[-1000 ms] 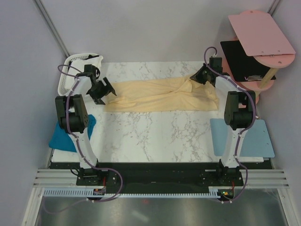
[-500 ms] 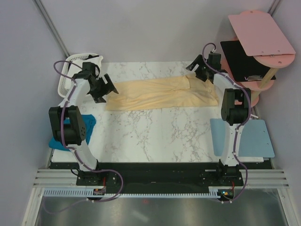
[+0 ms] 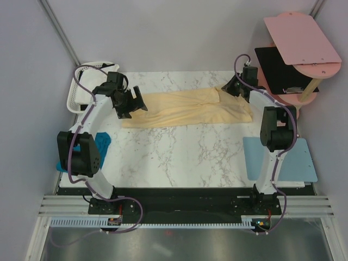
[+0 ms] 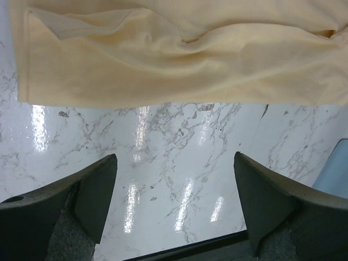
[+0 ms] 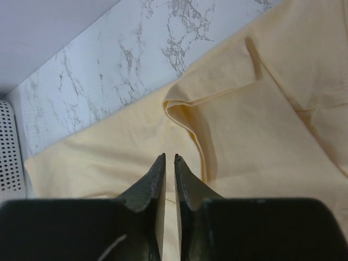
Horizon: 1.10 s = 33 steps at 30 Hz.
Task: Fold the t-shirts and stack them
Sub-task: Fold the tshirt
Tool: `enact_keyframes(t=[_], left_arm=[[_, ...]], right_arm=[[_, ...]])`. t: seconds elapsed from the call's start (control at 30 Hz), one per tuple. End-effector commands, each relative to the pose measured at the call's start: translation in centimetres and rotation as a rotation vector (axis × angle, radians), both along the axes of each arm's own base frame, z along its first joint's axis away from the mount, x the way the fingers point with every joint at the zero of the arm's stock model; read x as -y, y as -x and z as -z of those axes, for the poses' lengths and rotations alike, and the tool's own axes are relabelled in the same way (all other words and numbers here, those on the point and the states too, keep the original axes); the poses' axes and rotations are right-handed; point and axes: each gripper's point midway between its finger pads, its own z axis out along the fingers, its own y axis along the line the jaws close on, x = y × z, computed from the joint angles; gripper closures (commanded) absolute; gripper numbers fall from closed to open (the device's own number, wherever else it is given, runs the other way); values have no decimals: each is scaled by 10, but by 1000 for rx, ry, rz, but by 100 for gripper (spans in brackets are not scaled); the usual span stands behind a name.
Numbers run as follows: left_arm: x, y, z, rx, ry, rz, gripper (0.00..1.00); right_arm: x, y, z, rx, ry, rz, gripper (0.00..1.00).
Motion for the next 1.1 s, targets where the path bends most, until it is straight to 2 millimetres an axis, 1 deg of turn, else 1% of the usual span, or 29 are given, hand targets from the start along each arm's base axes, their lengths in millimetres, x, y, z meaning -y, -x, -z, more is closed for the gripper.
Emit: enact_keyframes(t=[0.0, 0.03, 0.1, 0.13, 0.17, 0.2, 0.37, 0.4, 0.47, 0.53, 0.57, 0.6, 0.67, 0.7, 0.73, 0.77, 0.83, 0.87, 0.93, 0.97, 1.03, 1.07], left_arm=[[-10, 1, -20, 85, -47, 12, 6], [-11, 2, -21, 90, -49, 13, 6], [-12, 3, -19, 85, -56, 14, 5], [-12, 3, -18, 81, -57, 16, 6], [-12, 4, -18, 79, -59, 16, 5], [-12, 4, -18, 78, -57, 16, 6], [-10, 2, -15, 68, -47, 16, 6], [-10, 1, -16, 71, -48, 15, 6], [-11, 1, -16, 72, -51, 16, 6], [-12, 2, -15, 69, -58, 16, 6], [-13, 2, -15, 70, -63, 15, 6], [-13, 2, -16, 72, -65, 15, 6], [-14, 2, -17, 71, -72, 15, 6], [-15, 2, -17, 72, -74, 15, 6], [-15, 2, -18, 74, -76, 16, 6], [-16, 1, -18, 74, -81, 13, 6], [-18, 1, -18, 72, -88, 10, 6], [-18, 1, -18, 71, -93, 9, 6], [-19, 2, -17, 69, -97, 9, 6], [-20, 2, -16, 66, -100, 9, 6], [-20, 2, -15, 63, -102, 9, 6], [-20, 1, -14, 62, -103, 8, 6]], right_arm=[[-15, -9, 13, -35, -42, -51, 78], [-16, -10, 15, -37, -41, -54, 77], [-14, -7, 21, -50, -29, -48, 63], [-15, -7, 22, -51, -27, -49, 58], [-14, -6, 22, -52, -25, -50, 50], [-15, -5, 25, -58, -22, -57, 48], [-18, -3, 30, -71, -24, -68, 46], [-18, -2, 35, -83, -25, -71, 46], [-23, -3, 38, -87, -29, -79, 46], [-30, -1, 48, -114, -38, -98, 47], [-32, -3, 48, -114, -39, -103, 47], [-36, 0, 57, -141, -37, -109, 47], [-40, 0, 62, -157, -37, -118, 47], [-42, 0, 64, -157, -34, -123, 48], [-45, 1, 64, -157, -34, -127, 53], [-47, 0, 64, -155, -36, -131, 69], [-50, -1, 61, -147, -38, -135, 88], [-53, -3, 55, -126, -46, -139, 97], [-62, -5, 45, -98, -58, -157, 99], [-67, -9, 33, -65, -66, -162, 99], [-80, -14, 20, -14, -73, -188, 99], [-86, -21, 10, 22, -76, -196, 98]])
